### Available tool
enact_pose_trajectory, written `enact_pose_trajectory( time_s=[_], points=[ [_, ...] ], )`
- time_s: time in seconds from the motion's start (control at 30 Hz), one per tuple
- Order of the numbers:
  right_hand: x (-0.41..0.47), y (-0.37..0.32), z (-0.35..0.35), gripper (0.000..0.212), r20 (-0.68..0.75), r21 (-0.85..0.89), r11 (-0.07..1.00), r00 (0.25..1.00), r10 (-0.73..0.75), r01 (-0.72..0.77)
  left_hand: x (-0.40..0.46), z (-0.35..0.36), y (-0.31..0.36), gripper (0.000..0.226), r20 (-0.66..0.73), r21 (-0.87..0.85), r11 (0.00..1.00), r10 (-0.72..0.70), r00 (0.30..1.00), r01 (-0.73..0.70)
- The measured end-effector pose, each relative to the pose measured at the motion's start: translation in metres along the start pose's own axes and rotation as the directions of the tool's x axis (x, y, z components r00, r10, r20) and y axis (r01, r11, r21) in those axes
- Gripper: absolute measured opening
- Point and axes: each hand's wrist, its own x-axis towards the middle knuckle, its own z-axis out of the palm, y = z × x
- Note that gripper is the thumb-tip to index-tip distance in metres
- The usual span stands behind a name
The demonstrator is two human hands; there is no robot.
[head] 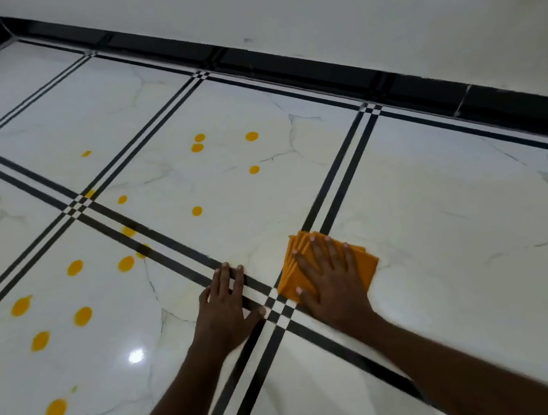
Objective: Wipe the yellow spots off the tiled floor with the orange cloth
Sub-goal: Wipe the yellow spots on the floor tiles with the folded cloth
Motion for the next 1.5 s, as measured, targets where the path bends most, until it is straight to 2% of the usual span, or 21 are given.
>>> enact_pose_trajectory(
  time_s=[0.03, 0.13, 0.23, 0.3, 0.37, 0.43, 0.53, 0.63, 0.77, 0.83, 0.9, 0.93, 0.97, 1.03, 1.07, 1.1, 1.17, 1.23, 1.33, 1.4, 1.5],
  points=[
    [0.018, 0.004, 0.000, 0.074, -0.001, -0.004, 1.000, 1.000, -0.012, 0.012, 0.000, -0.005, -0.009, 0.095, 0.019, 0.022, 1.000, 0.001, 1.000, -0.002],
    [0.055, 0.014, -0.002, 0.075, 0.024, -0.047, 0.994, 0.995, 0.100, -0.099, -0.009, -0.011, -0.034, 0.095, 0.016, 0.002, 0.999, -0.044, 0.999, 0.044],
    [0.063, 0.003, -0.004, 0.078, 0.013, -0.067, 0.979, 0.981, 0.193, -0.192, -0.012, -0.010, -0.045, 0.094, 0.042, -0.027, 1.000, -0.015, 0.999, 0.016],
    [0.066, -0.009, -0.008, 0.080, 0.080, -0.092, 0.977, 0.977, 0.199, -0.192, -0.013, -0.015, -0.048, 0.094, 0.102, -0.035, 0.999, -0.005, 0.995, 0.008],
    [0.071, -0.026, -0.013, 0.082, 0.193, -0.125, 0.988, 0.975, 0.111, -0.088, -0.013, -0.029, -0.051, 0.092, 0.205, -0.050, 0.999, 0.002, 0.979, 0.009],
    [0.071, -0.058, -0.015, 0.088, 0.333, -0.114, 0.984, 0.939, -0.089, 0.134, -0.019, -0.051, -0.065, 0.090, 0.301, -0.032, 0.999, -0.007, 0.954, 0.018],
    [0.077, -0.098, -0.020, 0.086, 0.528, -0.067, 0.900, 0.781, -0.334, 0.430, -0.034, -0.093, -0.095, 0.086, 0.330, 0.018, 1.000, -0.015, 0.944, 0.009],
    [0.096, -0.109, -0.031, 0.069, 0.593, -0.032, 0.894, 0.728, -0.344, 0.448, -0.047, -0.128, -0.129, 0.081, 0.332, 0.069, 0.997, -0.051, 0.942, 0.030],
    [0.106, -0.110, -0.023, 0.067, 0.515, -0.100, 0.909, 0.803, -0.300, 0.404, -0.056, -0.140, -0.167, 0.076, 0.341, 0.088, 0.995, -0.082, 0.936, 0.055],
    [0.097, -0.114, -0.011, 0.068, 0.335, -0.091, 0.958, 0.914, -0.228, 0.272, -0.063, -0.127, -0.180, 0.074, 0.343, 0.043, 0.997, -0.072, 0.937, 0.061],
    [0.080, -0.132, 0.001, 0.071, 0.139, -0.055, 0.996, 0.988, -0.059, 0.067, -0.069, -0.099, -0.187, 0.078, 0.300, -0.037, 0.998, -0.045, 0.953, 0.059],
    [0.071, -0.150, 0.009, 0.071, 0.100, 0.002, 1.000, 0.995, -0.002, 0.002, -0.070, -0.081, -0.188, 0.084, 0.275, -0.053, 0.997, -0.034, 0.961, 0.051],
    [0.064, -0.172, 0.016, 0.072, 0.096, 0.061, 0.998, 0.995, -0.031, 0.026, -0.071, -0.065, -0.187, 0.092, 0.237, -0.044, 0.998, -0.033, 0.971, 0.045],
    [0.051, -0.210, 0.031, 0.073, 0.117, 0.046, 0.961, 0.954, -0.276, 0.272, -0.069, -0.036, -0.182, 0.103, 0.152, -0.024, 0.998, -0.048, 0.987, 0.052],
    [0.058, -0.222, 0.039, 0.071, 0.132, 0.039, 0.918, 0.909, -0.396, 0.394, -0.070, -0.017, -0.184, 0.101, 0.116, -0.026, 0.997, -0.075, 0.990, 0.079],
    [0.076, -0.217, 0.038, 0.070, 0.112, 0.028, 0.903, 0.896, -0.430, 0.430, -0.067, -0.011, -0.177, 0.094, 0.073, -0.038, 0.996, -0.078, 0.994, 0.081],
    [0.112, -0.213, 0.040, 0.068, 0.098, -0.013, 0.932, 0.928, -0.360, 0.363, -0.068, 0.009, -0.177, 0.081, -0.028, -0.065, 0.992, -0.108, 0.994, 0.106],
    [0.134, -0.207, 0.037, 0.069, 0.060, -0.040, 0.981, 0.981, -0.186, 0.189, -0.070, 0.020, -0.183, 0.078, -0.086, -0.057, 0.993, -0.109, 0.990, 0.105],
    [0.105, -0.223, 0.029, 0.073, 0.036, -0.010, 0.999, 0.999, -0.033, 0.033, -0.078, 0.023, -0.189, 0.076, -0.128, -0.181, 0.975, -0.153, 0.980, 0.129],
    [0.066, -0.252, 0.030, 0.075, 0.080, -0.014, 0.999, 0.996, -0.035, 0.036, -0.083, 0.026, -0.190, 0.075, -0.140, -0.251, 0.958, -0.179, 0.974, 0.140],
    [0.050, -0.286, 0.043, 0.073, 0.153, -0.007, 0.971, 0.960, -0.234, 0.237, -0.085, 0.030, -0.197, 0.070, -0.195, -0.302, 0.946, -0.180, 0.964, 0.116]
  ],
)
